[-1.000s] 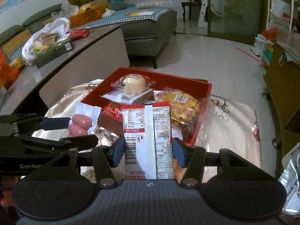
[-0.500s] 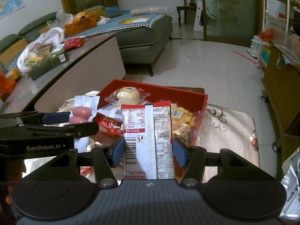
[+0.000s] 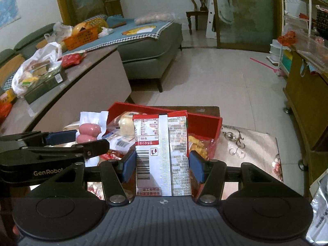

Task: Organize snacks
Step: 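Lift the sausage pack and red-white packet and carry them over the red box, then lower the sausage pack and red-white packet into the box and open both grippers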

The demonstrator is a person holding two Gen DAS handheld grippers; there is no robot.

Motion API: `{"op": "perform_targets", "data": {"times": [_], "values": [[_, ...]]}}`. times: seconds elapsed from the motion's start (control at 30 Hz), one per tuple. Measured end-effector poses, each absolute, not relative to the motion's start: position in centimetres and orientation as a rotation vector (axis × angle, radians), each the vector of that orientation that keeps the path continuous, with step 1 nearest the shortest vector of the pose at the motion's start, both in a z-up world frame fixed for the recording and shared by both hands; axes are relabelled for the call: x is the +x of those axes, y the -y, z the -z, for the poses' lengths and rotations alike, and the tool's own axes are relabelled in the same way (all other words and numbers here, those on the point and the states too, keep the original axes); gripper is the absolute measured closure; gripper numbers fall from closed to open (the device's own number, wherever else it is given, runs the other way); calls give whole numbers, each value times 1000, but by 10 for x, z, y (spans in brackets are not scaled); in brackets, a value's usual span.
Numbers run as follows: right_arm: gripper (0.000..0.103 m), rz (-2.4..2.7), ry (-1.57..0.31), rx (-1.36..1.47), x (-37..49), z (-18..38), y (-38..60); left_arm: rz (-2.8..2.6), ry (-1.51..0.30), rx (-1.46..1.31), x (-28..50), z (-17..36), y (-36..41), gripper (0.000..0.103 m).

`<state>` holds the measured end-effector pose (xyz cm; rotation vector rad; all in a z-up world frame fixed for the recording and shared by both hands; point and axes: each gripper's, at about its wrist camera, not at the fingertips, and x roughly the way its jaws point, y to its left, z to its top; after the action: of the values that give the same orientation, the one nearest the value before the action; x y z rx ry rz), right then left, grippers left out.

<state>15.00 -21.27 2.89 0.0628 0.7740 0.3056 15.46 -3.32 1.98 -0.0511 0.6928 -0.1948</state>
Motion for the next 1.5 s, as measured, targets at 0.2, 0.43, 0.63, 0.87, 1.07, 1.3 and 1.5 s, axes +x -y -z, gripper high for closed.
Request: {"op": "perform_targets", "data": {"times": [0.2,0.43,0.63,0.87,1.07,1.3,1.5], "values": [[39,-293,-780,79,168,-23,215,183,-692,-56,175,-16,37,41],[39,-292,-787,76,185,-18,213,170,-704,-69,193,-10,38,41],[38,-292,-805,70,198,-9,209,152,-728,-60,207,0,40,41],[38,-294,-832,66,212,5,205,129,-760,-46,219,15,40,41],[38,-293,-834,67,217,10,203,122,-774,-42,225,21,40,41],[37,-287,-836,71,219,12,203,118,-784,-39,228,23,40,41],[35,-287,-823,81,222,10,205,110,-794,-37,231,24,40,40]]}}
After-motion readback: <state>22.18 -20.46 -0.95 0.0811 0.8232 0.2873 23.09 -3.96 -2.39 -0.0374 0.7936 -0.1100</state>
